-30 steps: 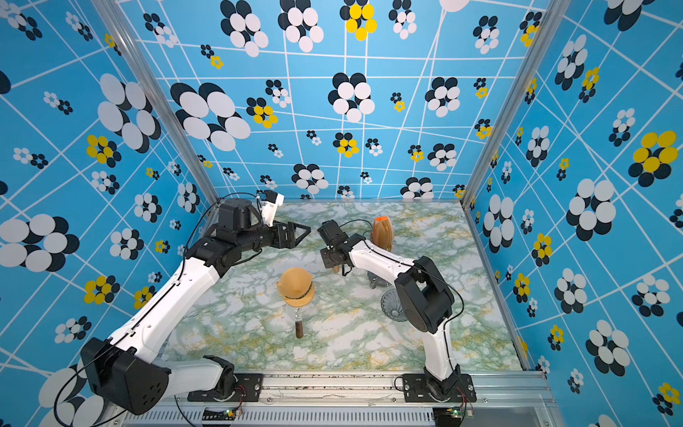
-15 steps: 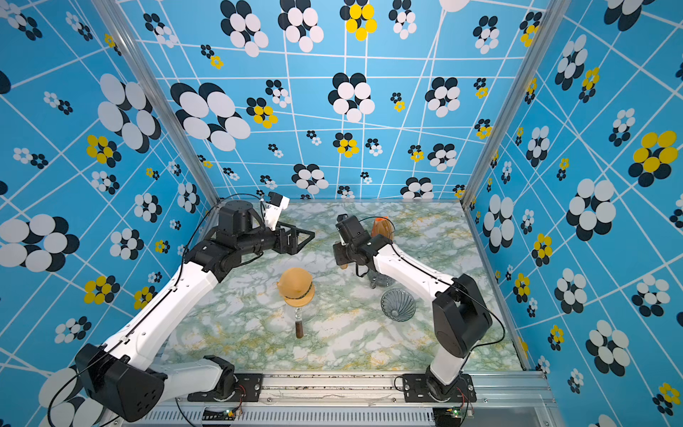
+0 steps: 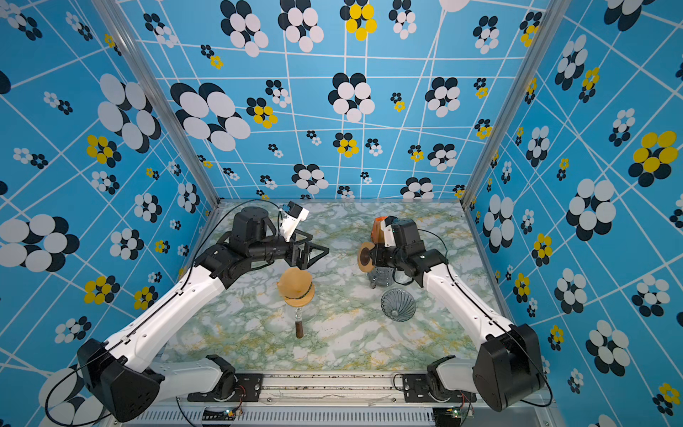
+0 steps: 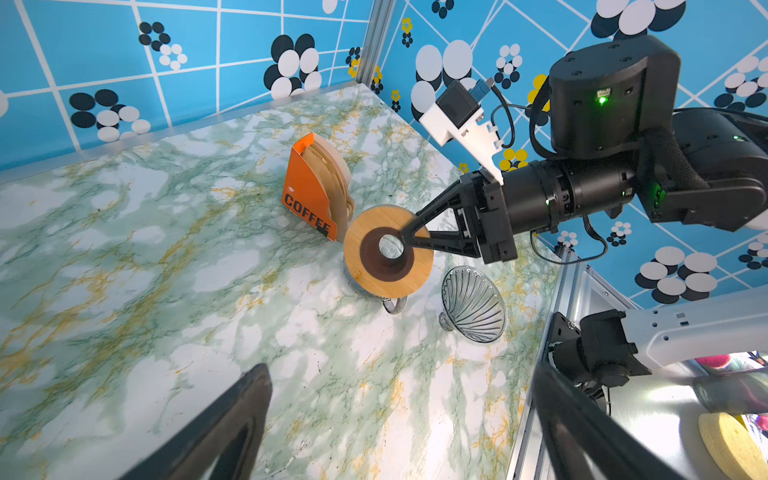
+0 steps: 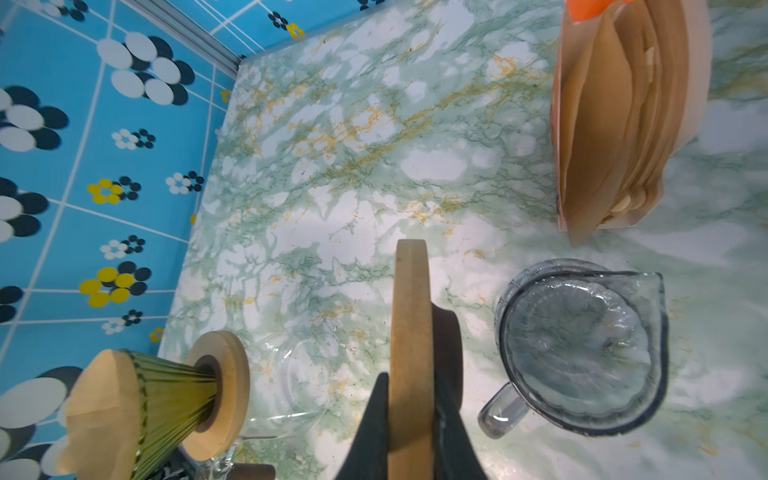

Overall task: Place the coffee filter in the dripper
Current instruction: 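Carry the bamboo ring over the glass pitcher with the right gripper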

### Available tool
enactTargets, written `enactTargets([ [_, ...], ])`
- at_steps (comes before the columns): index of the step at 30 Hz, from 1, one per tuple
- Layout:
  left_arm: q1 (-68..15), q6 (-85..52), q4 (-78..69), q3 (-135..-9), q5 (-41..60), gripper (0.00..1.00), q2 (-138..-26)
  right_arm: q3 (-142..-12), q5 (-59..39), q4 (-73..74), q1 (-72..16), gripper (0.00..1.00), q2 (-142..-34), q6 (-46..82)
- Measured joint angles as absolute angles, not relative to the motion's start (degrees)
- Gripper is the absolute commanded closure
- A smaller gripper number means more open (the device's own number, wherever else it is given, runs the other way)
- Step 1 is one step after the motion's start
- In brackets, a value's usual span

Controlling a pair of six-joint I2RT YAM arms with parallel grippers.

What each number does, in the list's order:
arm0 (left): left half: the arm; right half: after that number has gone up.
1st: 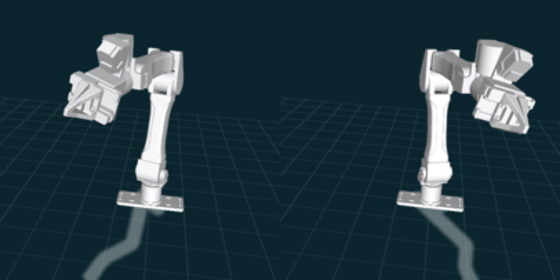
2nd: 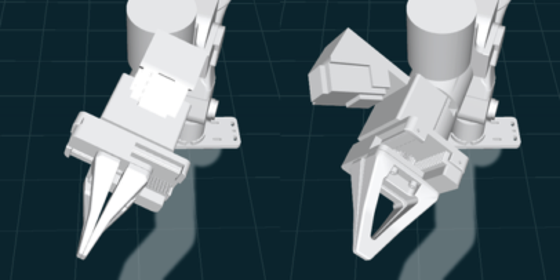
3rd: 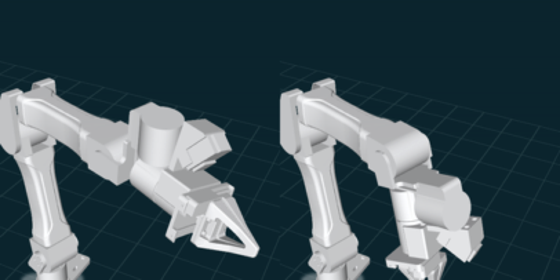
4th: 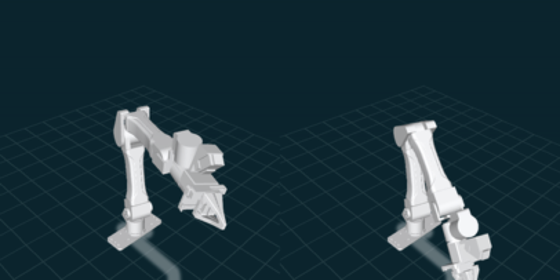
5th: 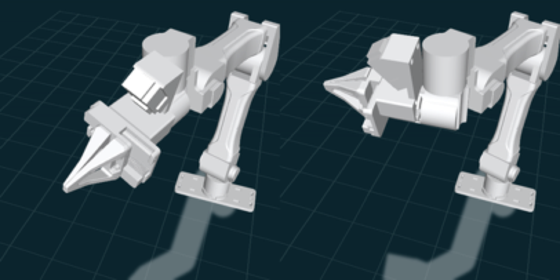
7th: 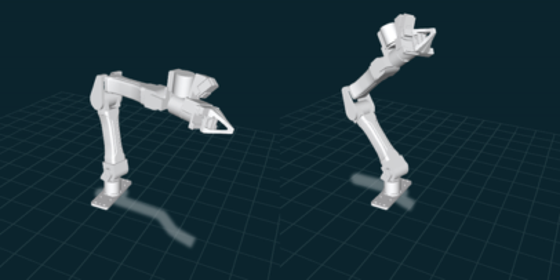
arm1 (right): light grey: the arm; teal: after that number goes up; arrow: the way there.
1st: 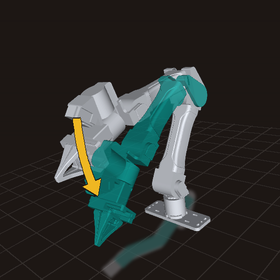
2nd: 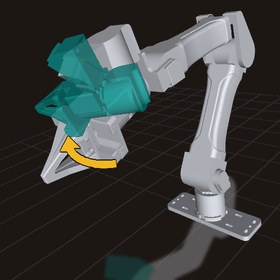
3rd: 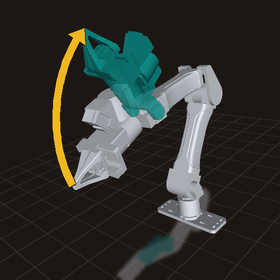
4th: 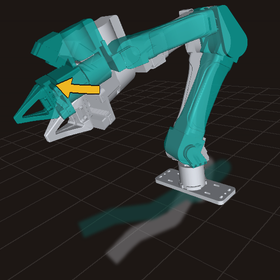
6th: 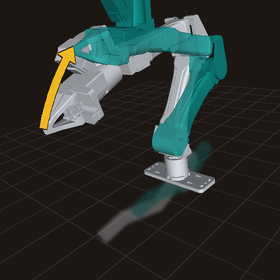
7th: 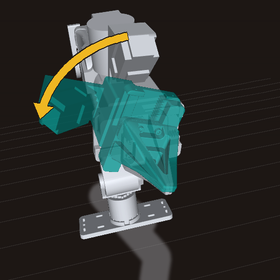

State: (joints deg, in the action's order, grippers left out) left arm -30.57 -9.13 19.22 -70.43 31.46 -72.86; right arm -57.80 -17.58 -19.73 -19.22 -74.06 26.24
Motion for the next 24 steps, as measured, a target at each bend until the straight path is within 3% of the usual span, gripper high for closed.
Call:
enactTargets([
  [12, -36.03, -6.92, 19.27, -69.58, 29.41, 0.01, -74.11, -43.4, -39.27, 0.03, -3.18, 0.86, -71.33, 41.85],
  [24, -36.99, -6.81, 19.25, -69.54, 29.98, 0.01, -74.89, -38.7, -45.47, 12.34, 0.84, 0.86, -76.49, 48.77],
])
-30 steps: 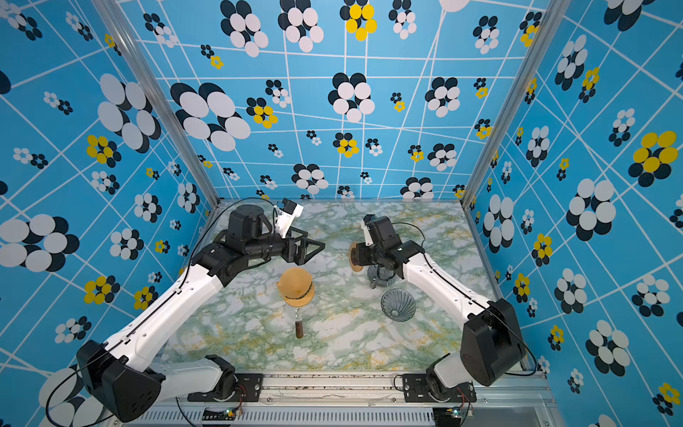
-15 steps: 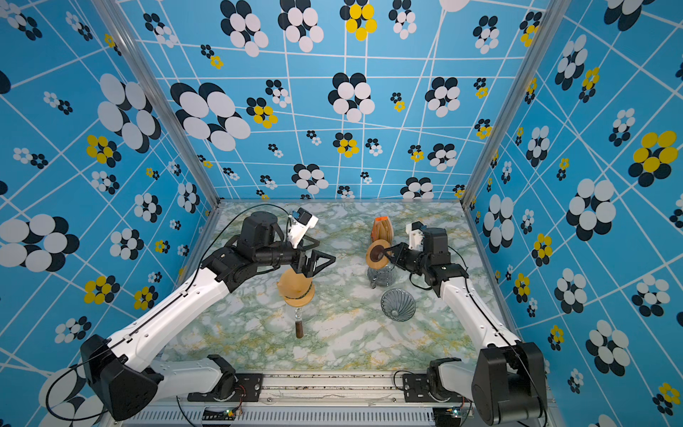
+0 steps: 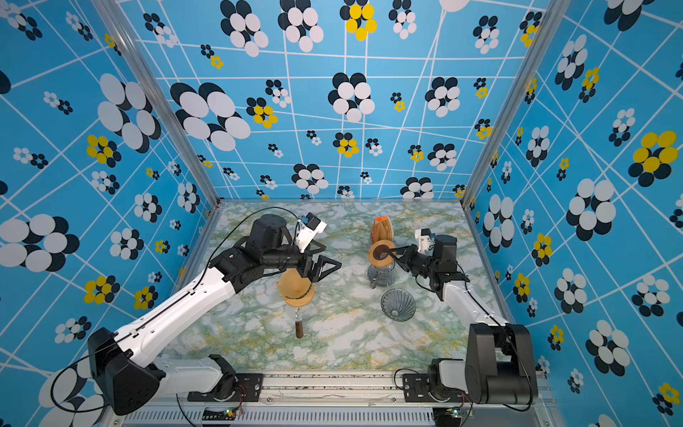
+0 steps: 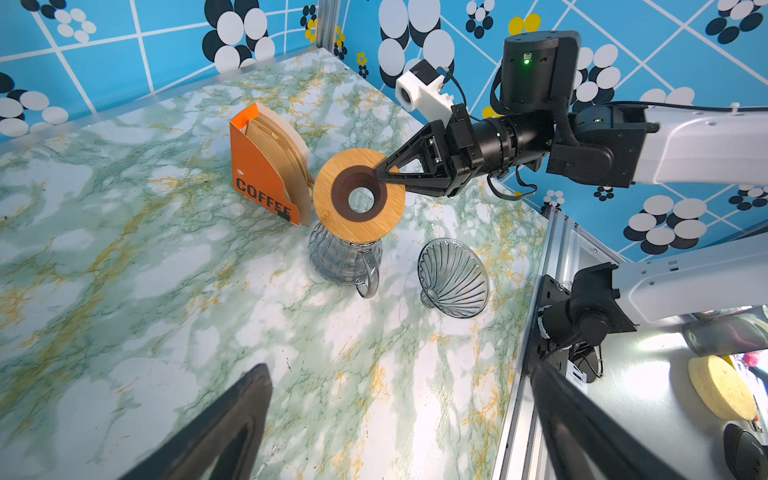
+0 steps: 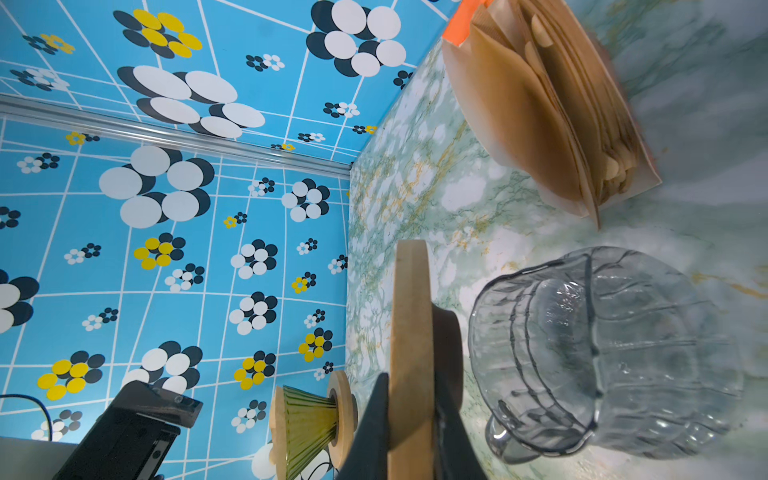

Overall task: Place the coffee filter in the dripper
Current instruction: 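Carry the bamboo ring over the glass pitcher with the right gripper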

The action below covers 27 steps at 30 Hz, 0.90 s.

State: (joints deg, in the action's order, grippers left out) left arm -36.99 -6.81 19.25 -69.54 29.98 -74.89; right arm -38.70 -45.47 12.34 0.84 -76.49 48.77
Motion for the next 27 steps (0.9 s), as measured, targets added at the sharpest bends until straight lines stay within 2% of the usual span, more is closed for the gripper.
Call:
enactTargets([
  [23, -38.76, -4.82, 19.33, -69.04, 27.33, 0.01, -74.89, -35.24, -49.15, 20.16, 3.6, 0.84, -82.32, 50.43],
  [27, -38.92, -4.82, 19.33, -69.04, 26.92, 0.01, -74.89, -35.0, -49.41, 20.36, 4.08, 0.79, -82.81, 50.41],
])
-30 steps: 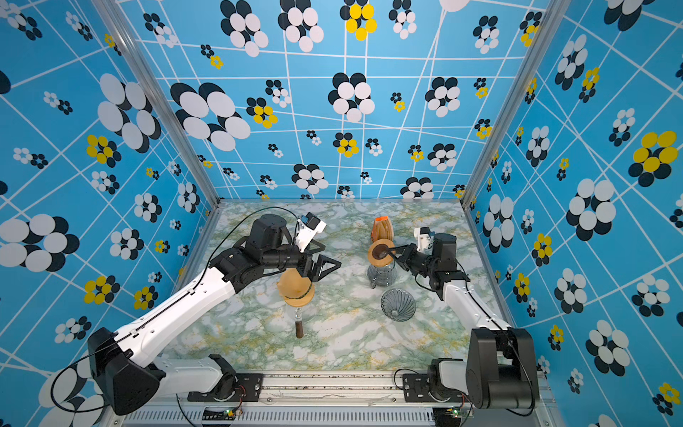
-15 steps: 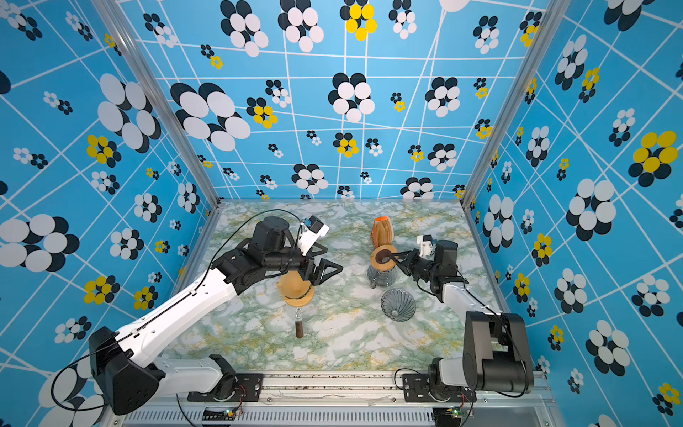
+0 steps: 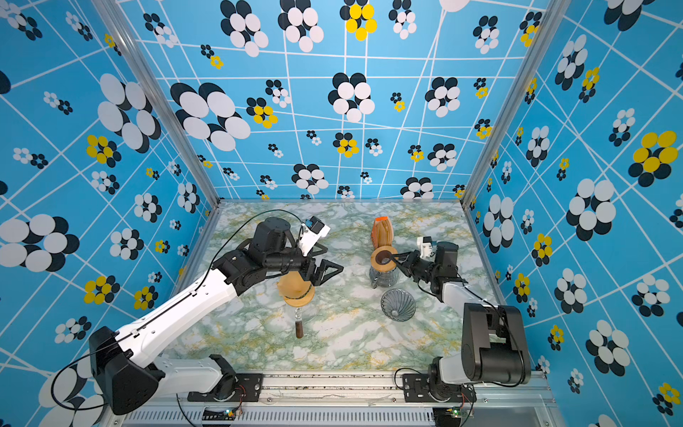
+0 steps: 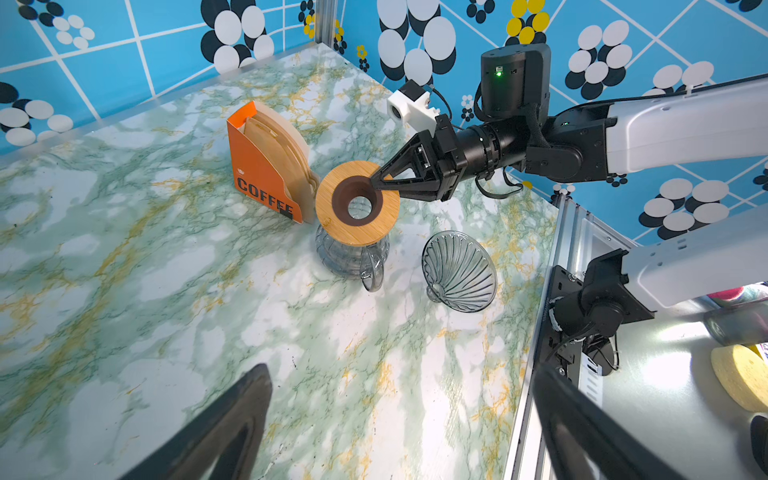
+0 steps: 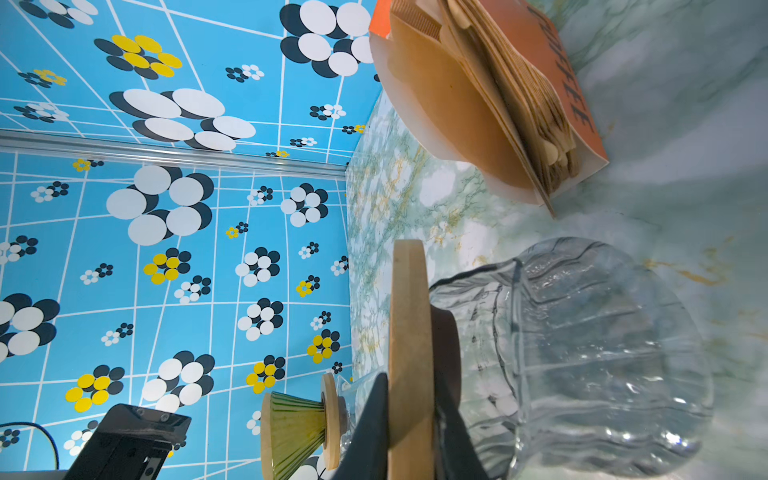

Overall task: Place the coffee filter in the dripper
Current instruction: 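Carry the bamboo ring over the glass pitcher with the right gripper, then set the bamboo ring on the pitcher mouth and open the right gripper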

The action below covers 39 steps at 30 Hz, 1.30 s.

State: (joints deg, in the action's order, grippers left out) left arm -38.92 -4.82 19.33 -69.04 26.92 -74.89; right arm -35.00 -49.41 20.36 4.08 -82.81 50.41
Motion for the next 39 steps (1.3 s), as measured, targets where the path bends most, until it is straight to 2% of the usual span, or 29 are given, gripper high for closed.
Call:
enactTargets([
  [16, -39.05, -4.84, 19.75, -69.04, 25.45, 0.01, -74.91, -34.44, -49.06, 17.93, 6.0, 0.69, -83.53, 48.99],
  [25, -39.05, -4.86, 20.21, -69.04, 25.19, 0.01, -75.55, -35.35, -48.62, 13.43, 6.63, 0.67, -82.13, 45.82],
  [39, -39.05, -4.86, 20.78, -69.04, 24.8, 0.01, -75.57, -39.62, -43.53, -3.22, 7.27, 0.63, -77.32, 38.26],
])
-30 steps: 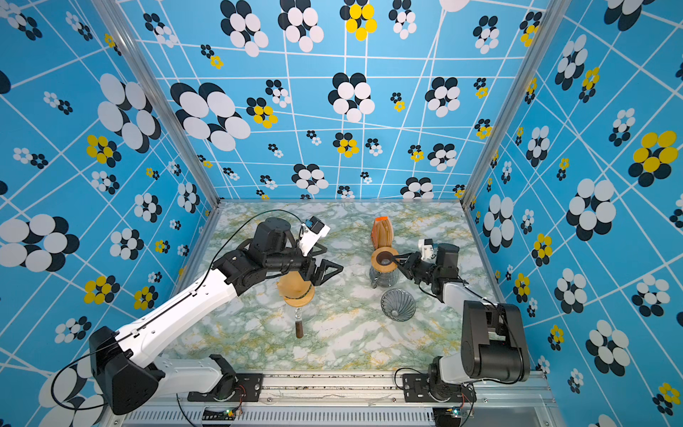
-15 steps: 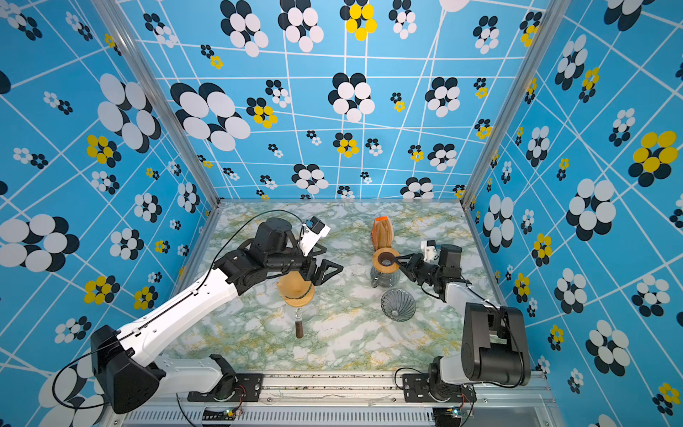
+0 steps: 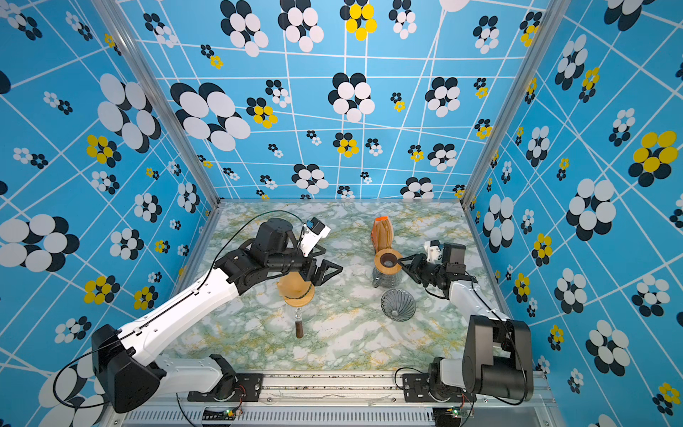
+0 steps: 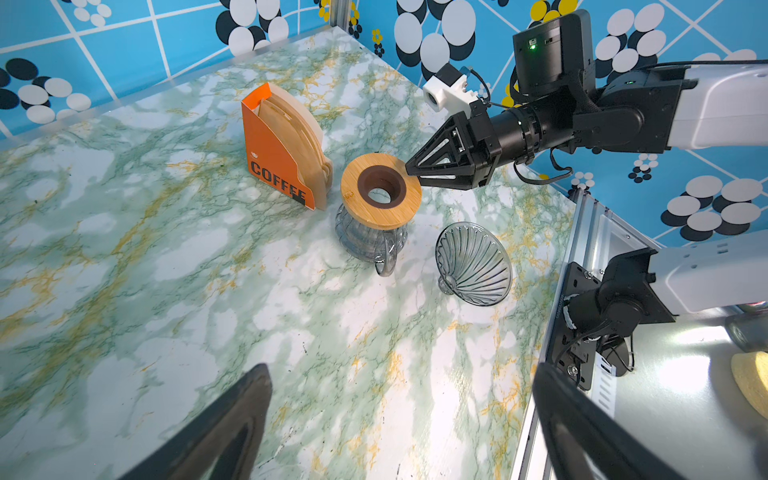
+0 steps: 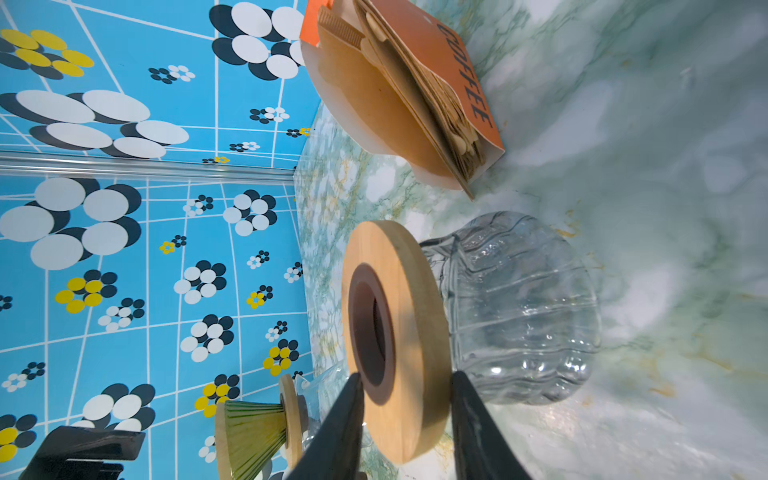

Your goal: Place the coffee filter in the dripper

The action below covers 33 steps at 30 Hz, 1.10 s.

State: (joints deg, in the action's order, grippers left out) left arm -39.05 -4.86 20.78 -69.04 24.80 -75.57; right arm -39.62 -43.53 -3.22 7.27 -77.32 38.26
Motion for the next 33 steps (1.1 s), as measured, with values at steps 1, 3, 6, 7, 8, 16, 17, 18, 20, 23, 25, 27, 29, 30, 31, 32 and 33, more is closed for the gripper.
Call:
enactTargets([
  [1, -39.05, -4.86, 20.78, -69.04, 24.8, 0.01, -75.57, -40.23, -42.76, -4.78, 7.27, 0.63, -76.95, 37.63],
  [3, -39.05, -4.86, 20.78, -69.04, 24.8, 0.01, -75.57, -41.25, -41.58, -7.18, 7.27, 0.62, -76.36, 36.56],
  [6, -39.05, -4.86, 20.78, -69.04, 24.8, 0.01, -75.57, -42.54, -39.77, -10.31, 7.27, 0.57, -75.7, 35.22],
  [7, -39.05, -4.86, 20.78, -69.04, 24.8, 0.01, -75.59, -42.94, -39.13, -11.18, 7.27, 0.54, -75.66, 34.96],
  [8, -39.05, -4.86, 20.8, -69.04, 24.8, 0.01, -75.59, -43.27, -38.54, -11.92, 7.27, 0.51, -75.64, 34.72],
  [16, -39.05, -4.84, 20.82, -69.04, 24.8, 0.01, -75.66, -44.64, -36.05, -14.68, 6.72, 0.4, -76.27, 33.78],
  [17, -39.05, -4.84, 20.84, -69.04, 24.8, 0.01, -75.68, -44.91, -35.7, -14.83, 6.35, 0.4, -76.62, 33.78],
  [18, -39.05, -4.84, 20.93, -69.04, 24.8, 0.01, -75.7, -45.19, -35.22, -14.92, 5.87, 0.39, -77.01, 33.74],
  [20, -39.05, -4.84, 20.99, -69.04, 24.8, 0.01, -75.7, -45.78, -34.44, -15.31, 4.78, 0.39, -77.78, 33.58],
  [23, -39.09, -4.84, 21.02, -69.04, 24.8, 0.01, -75.7, -46.35, -33.26, -15.84, 3.25, 0.39, -78.83, 33.58],
  [25, -39.09, -4.84, 21.02, -69.04, 24.8, 0.01, -75.7, -46.57, -32.73, -15.97, 2.44, 0.39, -79.46, 33.58],
  [27, -39.09, -4.84, 21.06, -69.04, 24.8, 0.01, -75.7, -46.78, -31.99, -16.1, 1.56, 0.39, -80.07, 33.61],
  [29, -39.09, -4.84, 21.19, -69.04, 24.8, 0.01, -75.7, -47.03, -31.57, -16.1, 0.97, 0.39, -80.53, 33.61],
  [30, -39.09, -4.84, 21.26, -69.04, 24.8, 0.01, -75.7, -47.16, -31.48, -16.1, 0.73, 0.4, -80.79, 33.61],
  [31, -39.09, -4.84, 21.26, -69.04, 24.8, 0.01, -75.7, -47.22, -31.35, -16.08, 0.58, 0.43, -80.97, 33.63],
  [32, -39.09, -4.84, 21.26, -69.04, 24.8, 0.01, -75.7, -47.31, -31.22, -16.08, 0.49, 0.46, -81.17, 33.65],
  [33, -39.09, -4.84, 21.26, -69.04, 24.8, 0.01, -75.7, -47.35, -31.05, -16.05, 0.47, 0.47, -81.32, 33.69],
])
